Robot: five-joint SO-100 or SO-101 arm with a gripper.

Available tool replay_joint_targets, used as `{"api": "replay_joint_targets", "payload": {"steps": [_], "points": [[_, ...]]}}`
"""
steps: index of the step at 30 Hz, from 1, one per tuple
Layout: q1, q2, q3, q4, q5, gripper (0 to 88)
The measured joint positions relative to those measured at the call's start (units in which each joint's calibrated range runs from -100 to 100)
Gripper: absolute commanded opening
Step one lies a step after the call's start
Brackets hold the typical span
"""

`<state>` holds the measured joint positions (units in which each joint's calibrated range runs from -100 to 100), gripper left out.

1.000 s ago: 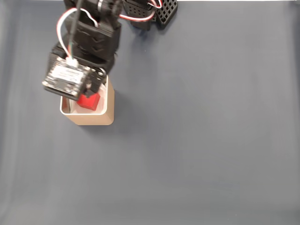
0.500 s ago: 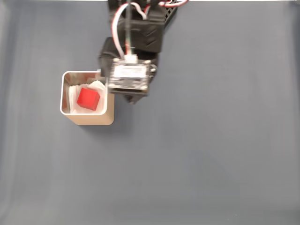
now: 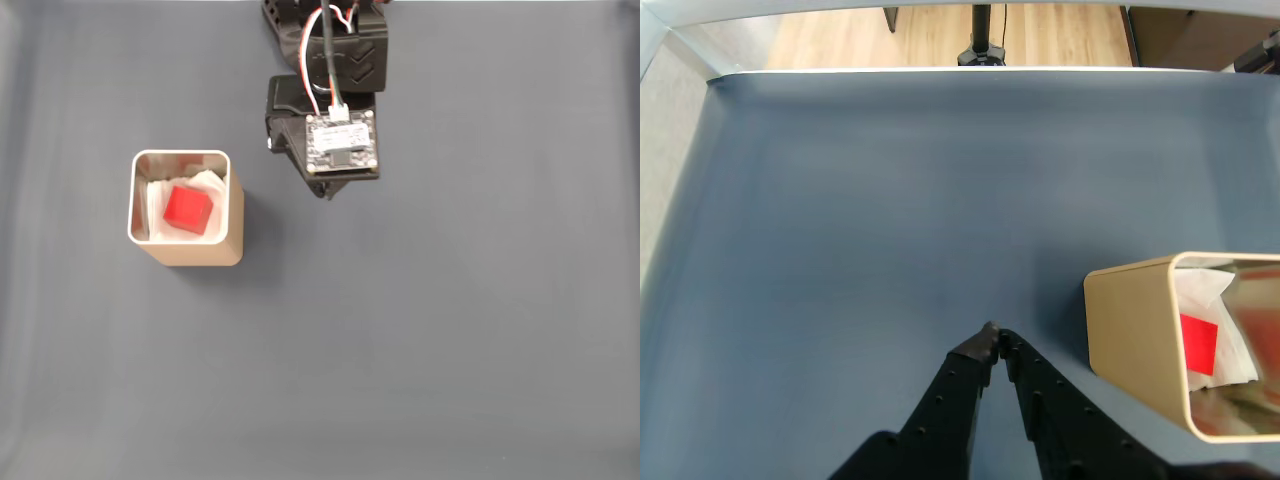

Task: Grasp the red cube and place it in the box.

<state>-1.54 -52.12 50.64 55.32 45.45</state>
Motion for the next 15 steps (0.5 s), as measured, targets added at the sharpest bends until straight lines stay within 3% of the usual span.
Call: {"api": "replay_joint_targets", "payload": {"steps": [15], "points": [[-0.9, -20.2, 29.3, -5.8, -0.3, 0.2]]}}
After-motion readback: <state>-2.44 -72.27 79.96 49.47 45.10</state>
